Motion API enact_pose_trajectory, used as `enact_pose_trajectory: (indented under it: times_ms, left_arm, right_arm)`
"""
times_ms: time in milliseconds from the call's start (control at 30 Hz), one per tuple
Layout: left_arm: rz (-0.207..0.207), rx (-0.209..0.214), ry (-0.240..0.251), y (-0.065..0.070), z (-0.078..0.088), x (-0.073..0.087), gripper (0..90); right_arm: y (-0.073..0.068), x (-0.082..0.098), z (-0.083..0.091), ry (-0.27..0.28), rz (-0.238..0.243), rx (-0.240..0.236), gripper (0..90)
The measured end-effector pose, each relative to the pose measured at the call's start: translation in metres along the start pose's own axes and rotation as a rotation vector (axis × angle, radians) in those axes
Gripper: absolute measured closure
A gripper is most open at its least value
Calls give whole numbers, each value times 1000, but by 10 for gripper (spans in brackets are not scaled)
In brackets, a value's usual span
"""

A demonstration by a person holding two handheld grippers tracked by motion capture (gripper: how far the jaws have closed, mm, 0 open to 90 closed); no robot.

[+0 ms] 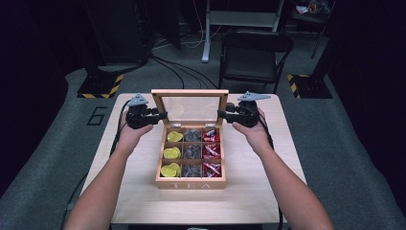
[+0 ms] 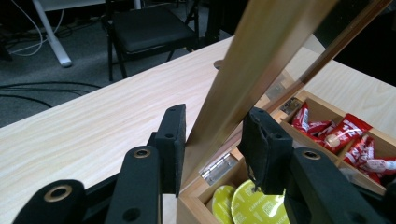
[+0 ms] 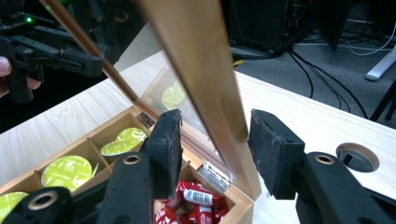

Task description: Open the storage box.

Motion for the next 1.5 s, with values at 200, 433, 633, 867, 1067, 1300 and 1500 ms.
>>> enact_pose_trajectory:
  times_ms: [200,433,633,867,1067,1300,1500]
  left_arm:
    - [8,-5,-11,-4,-2,-2,621]
    - [17,-21,-30,-9,-7,-6,632]
    - [42,-7,-18,-13,-10,-6,638]
    - [51,-27,-5,-16,-14,-7,646]
    - [50,-34,3,-18,-17,-7,653]
    - [72,-53,-18,-24,-22,-9,658]
    - [103,-60,-19,-26,-28,-11,658]
  right_arm:
    - [0,7,5,-8,9,10,522]
    - [-5,15,8,-5,18,1,517]
    - [-13,25,9,-17,27,-14,513]
    - [-22,33,10,-28,42,-22,513]
    - [-32,38,13,-30,51,-39,512]
    - [-40,43,17,-26,37,-61,503]
    - [-43,46,19,-27,36,-73,503]
Point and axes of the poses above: each handheld gripper's, and its own axes: z roughly backward along the jaws, x roughly out of its underside, y roughly to its right, the point moved 10 cm from there along -z, roughly forward along the jaws, and after that the axes turned 1 degree about z, right-handed, at the moved point
